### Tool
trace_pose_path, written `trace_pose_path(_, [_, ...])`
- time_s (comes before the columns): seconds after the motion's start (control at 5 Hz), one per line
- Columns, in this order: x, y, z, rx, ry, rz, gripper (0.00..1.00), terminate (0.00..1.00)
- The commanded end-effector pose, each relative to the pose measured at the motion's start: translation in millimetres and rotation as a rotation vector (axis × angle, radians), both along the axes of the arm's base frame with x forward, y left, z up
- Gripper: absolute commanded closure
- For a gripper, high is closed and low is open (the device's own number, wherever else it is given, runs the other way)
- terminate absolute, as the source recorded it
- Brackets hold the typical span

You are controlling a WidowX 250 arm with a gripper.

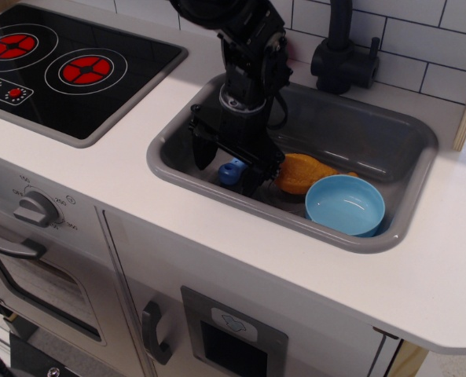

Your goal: Put spoon in bowl sink

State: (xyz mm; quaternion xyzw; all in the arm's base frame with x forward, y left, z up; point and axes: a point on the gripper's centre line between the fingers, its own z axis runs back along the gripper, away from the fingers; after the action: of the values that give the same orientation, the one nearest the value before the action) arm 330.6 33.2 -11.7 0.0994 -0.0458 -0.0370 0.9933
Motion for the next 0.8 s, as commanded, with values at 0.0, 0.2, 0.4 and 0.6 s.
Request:
trace_pose_path(0.0, [4.9, 3.8, 2.4, 0.026, -0.047, -0.011, 0.00, 0.00])
trace_pose_path(0.2, [2.5, 4.2, -1.9, 0.036, -0.048, -0.017, 0.00, 0.00])
trace_pose_path(0.4, [1.6, 5.0, -4.5, 0.039, -0.036, -0.011, 0.00, 0.00])
trace_pose_path(0.6, [1.2, 7.9, -6.3, 0.057, -0.044, -0.003, 1.00, 0.00])
